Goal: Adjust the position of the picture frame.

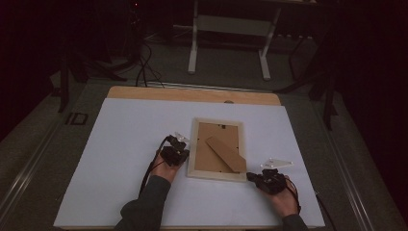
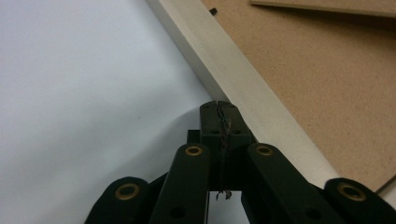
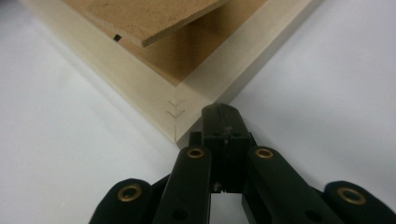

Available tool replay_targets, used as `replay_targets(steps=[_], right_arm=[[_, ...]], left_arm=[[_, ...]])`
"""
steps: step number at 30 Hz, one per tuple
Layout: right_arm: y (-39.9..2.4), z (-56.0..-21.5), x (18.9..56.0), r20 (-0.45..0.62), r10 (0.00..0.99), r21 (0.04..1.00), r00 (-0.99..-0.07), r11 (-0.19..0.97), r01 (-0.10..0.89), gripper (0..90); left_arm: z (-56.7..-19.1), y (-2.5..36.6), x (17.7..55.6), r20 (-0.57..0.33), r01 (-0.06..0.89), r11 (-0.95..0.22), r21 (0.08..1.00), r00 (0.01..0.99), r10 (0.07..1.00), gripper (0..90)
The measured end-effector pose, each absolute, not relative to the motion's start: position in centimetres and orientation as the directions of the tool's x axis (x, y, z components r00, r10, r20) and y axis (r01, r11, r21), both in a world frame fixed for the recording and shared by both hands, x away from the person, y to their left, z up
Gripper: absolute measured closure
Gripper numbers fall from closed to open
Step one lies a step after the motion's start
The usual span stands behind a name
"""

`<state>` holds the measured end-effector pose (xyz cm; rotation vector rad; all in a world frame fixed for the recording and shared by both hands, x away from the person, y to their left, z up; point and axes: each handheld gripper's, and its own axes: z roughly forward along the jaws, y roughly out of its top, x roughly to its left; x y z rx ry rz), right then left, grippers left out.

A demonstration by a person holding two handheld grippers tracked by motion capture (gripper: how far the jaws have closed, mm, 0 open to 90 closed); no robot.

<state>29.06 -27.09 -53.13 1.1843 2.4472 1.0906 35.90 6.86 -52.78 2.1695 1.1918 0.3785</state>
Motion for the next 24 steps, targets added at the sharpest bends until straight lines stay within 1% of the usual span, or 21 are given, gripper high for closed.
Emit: replay_targets(steps=[3,5,8,14,18,24], right_arm=[[-26.6,-53.1,28.8,0.122,0.729,0.698,-0.673,0.419,0.581,90.0],[-26.3,-53.2,28.7,0.122,0.716,0.69,-0.687,0.437,0.578,90.0],[-25.7,-53.1,28.4,0.086,0.71,0.686,-0.699,0.466,0.558,90.0],[-25.4,-53.1,28.3,0.092,0.696,0.685,-0.712,0.474,0.553,90.0],[-24.4,-53.2,28.0,0.081,0.664,0.686,-0.744,0.504,0.525,90.0],[-22.8,-53.2,27.6,0.074,0.619,0.687,-0.782,0.537,0.49,90.0]], left_arm=[[-52.8,7.0,36.2,-0.04,0.652,-0.4,0.644,0.552,0.833,90.0],[-52.8,7.2,36.5,-0.053,0.657,-0.39,0.645,0.548,0.835,90.0],[-52.9,7.8,36.9,-0.086,0.659,-0.377,0.651,0.557,0.826,90.0],[-52.9,8.2,37.1,-0.097,0.66,-0.378,0.649,0.565,0.819,90.0],[-52.8,9.1,36.8,-0.092,0.663,-0.394,0.637,0.573,0.815,90.0],[-52.7,10.8,35.7,-0.102,0.672,-0.385,0.633,0.565,0.819,90.0]])
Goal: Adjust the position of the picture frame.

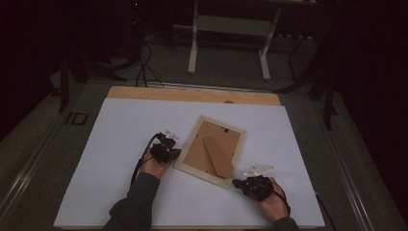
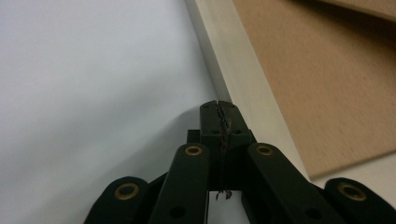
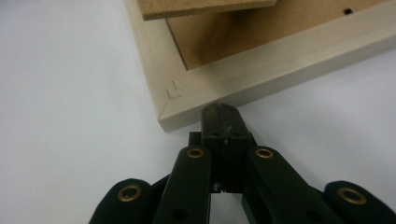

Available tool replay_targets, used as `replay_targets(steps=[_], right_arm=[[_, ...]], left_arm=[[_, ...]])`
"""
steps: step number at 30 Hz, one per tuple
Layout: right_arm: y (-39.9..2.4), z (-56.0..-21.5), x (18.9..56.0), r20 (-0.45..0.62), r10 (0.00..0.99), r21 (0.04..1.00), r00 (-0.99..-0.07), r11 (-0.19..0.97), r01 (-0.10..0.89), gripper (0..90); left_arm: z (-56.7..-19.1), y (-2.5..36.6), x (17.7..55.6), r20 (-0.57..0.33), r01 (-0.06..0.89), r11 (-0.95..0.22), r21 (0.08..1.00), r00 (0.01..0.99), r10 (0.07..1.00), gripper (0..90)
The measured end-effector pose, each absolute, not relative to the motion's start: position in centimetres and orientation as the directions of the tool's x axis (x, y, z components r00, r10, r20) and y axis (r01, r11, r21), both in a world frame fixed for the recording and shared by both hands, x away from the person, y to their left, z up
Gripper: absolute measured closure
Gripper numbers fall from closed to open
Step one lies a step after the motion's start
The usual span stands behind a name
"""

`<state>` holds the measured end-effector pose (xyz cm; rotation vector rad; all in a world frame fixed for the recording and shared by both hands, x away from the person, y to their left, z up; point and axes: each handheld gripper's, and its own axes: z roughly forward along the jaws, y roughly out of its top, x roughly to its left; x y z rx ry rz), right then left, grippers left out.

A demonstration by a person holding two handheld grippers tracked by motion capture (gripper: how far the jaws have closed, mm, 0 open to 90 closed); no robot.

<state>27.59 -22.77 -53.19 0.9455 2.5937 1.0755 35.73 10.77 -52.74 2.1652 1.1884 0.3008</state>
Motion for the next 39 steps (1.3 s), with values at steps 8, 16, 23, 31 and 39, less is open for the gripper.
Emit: replay_targets(steps=[8,16,23,31,39], right_arm=[[-20.5,-53.3,27.2,0.061,0.563,0.69,-0.824,0.573,0.442,90.0],[-17.2,-53.3,27.0,0.053,0.489,0.687,-0.87,0.615,0.387,90.0],[-13.9,-53.3,27.1,0.051,0.432,0.685,-0.901,0.641,0.346,90.0],[-12.5,-52.7,27.9,0.022,0.395,0.672,-0.919,0.675,0.306,90.0],[-19.4,-51.1,31.3,0.041,0.579,0.726,-0.814,0.542,0.423,90.0]], left_arm=[[-52.9,13.5,33.2,-0.095,0.689,-0.325,0.648,0.497,0.863,90.0],[-53.1,15.9,30.7,-0.103,0.705,-0.275,0.654,0.443,0.89,89.6],[-53.0,15.9,30.0,-0.1,0.697,-0.269,0.665,0.439,0.893,89.0],[-53.2,14.9,30.0,-0.104,0.691,-0.279,0.666,0.458,0.883,89.5],[-53.2,14.4,30.1,-0.111,0.693,-0.276,0.666,0.457,0.882,90.0]])
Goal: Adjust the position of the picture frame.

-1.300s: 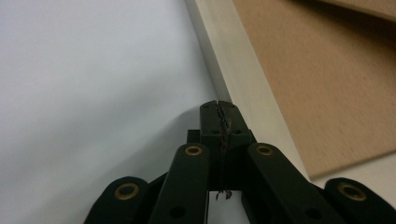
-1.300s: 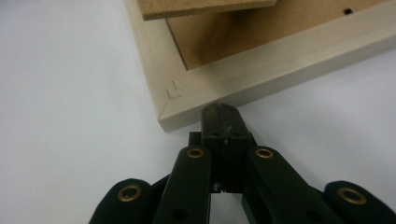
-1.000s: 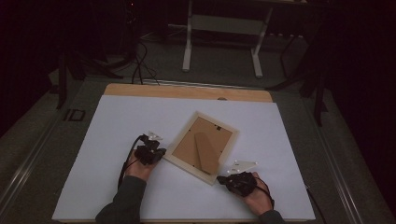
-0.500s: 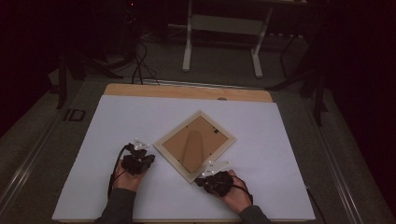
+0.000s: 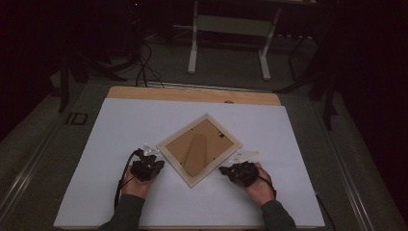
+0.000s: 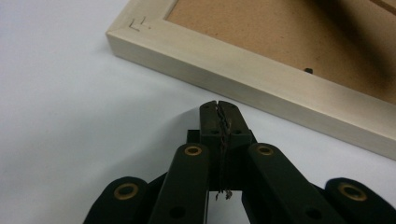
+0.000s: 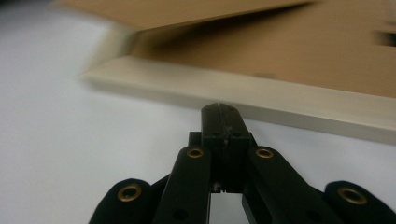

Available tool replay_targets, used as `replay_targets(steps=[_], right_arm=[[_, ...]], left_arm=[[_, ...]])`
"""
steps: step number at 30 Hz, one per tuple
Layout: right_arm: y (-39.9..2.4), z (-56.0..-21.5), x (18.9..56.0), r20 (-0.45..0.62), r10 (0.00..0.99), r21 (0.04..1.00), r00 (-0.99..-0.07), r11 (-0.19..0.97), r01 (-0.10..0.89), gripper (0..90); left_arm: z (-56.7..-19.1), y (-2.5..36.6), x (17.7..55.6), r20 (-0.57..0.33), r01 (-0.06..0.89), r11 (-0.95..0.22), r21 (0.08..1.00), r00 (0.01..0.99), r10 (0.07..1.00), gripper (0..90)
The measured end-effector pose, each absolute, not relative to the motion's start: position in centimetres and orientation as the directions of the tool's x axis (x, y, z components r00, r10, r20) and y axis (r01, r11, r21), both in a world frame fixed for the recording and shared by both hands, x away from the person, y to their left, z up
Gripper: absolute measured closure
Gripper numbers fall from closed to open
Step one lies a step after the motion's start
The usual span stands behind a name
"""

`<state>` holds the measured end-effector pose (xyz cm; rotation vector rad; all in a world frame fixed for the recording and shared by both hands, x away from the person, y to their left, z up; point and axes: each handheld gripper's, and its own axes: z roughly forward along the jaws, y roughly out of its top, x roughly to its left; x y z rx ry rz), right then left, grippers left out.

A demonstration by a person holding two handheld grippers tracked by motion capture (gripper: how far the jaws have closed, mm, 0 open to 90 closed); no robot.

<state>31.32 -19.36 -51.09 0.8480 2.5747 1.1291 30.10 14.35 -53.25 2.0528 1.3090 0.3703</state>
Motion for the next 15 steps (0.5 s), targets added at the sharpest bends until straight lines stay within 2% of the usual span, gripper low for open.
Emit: replay_targets(steps=[6,15], right_arm=[[-22.3,-50.5,34.7,0.06,0.715,0.757,-0.697,0.423,0.499,90.0],[-23.8,-51.3,39.0,0.078,0.832,0.756,-0.549,0.31,0.576,90.0]], left_arm=[[-53.3,13.9,30.3,-0.11,0.688,-0.279,0.669,0.464,0.879,90.0],[-53.3,13.8,30.3,-0.109,0.687,-0.281,0.671,0.465,0.878,90.0]])
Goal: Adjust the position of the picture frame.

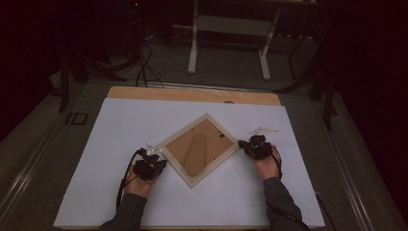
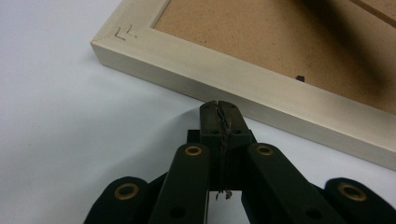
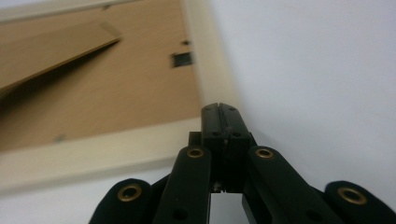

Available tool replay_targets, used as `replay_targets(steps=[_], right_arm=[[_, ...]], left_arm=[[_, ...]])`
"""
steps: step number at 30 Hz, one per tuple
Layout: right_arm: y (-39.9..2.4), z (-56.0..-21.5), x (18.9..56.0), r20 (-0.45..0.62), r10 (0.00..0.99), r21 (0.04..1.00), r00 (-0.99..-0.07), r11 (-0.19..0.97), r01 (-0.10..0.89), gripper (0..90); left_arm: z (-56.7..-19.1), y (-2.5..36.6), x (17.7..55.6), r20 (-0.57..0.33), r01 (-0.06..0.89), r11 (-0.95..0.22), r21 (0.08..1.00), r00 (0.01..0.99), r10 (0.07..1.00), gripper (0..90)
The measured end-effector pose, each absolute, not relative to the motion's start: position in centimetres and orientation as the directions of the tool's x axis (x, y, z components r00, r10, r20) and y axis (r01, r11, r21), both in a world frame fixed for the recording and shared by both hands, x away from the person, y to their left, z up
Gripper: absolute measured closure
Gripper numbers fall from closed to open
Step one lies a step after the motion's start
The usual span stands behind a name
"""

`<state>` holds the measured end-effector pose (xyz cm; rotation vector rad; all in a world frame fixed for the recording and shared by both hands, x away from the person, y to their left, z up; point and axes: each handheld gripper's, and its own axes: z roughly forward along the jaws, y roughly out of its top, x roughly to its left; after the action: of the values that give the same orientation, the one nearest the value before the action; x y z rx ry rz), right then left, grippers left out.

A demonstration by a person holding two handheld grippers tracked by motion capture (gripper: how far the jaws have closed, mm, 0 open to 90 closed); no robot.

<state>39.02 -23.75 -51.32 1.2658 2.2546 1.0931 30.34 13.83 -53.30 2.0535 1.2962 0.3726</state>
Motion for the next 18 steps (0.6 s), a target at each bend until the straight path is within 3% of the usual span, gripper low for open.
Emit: replay_targets(steps=[6,18], right_arm=[[-24.3,-51.5,40.7,0.09,0.873,0.751,-0.479,0.256,0.608,90.0],[-23.8,-52.4,41.8,0.083,0.877,0.705,-0.474,0.284,0.649,90.0]], left_arm=[[-53.3,13.8,30.3,-0.107,0.685,-0.282,0.672,0.467,0.878,90.0],[-53.3,13.5,30.5,-0.107,0.682,-0.288,0.672,0.474,0.874,90.0]])
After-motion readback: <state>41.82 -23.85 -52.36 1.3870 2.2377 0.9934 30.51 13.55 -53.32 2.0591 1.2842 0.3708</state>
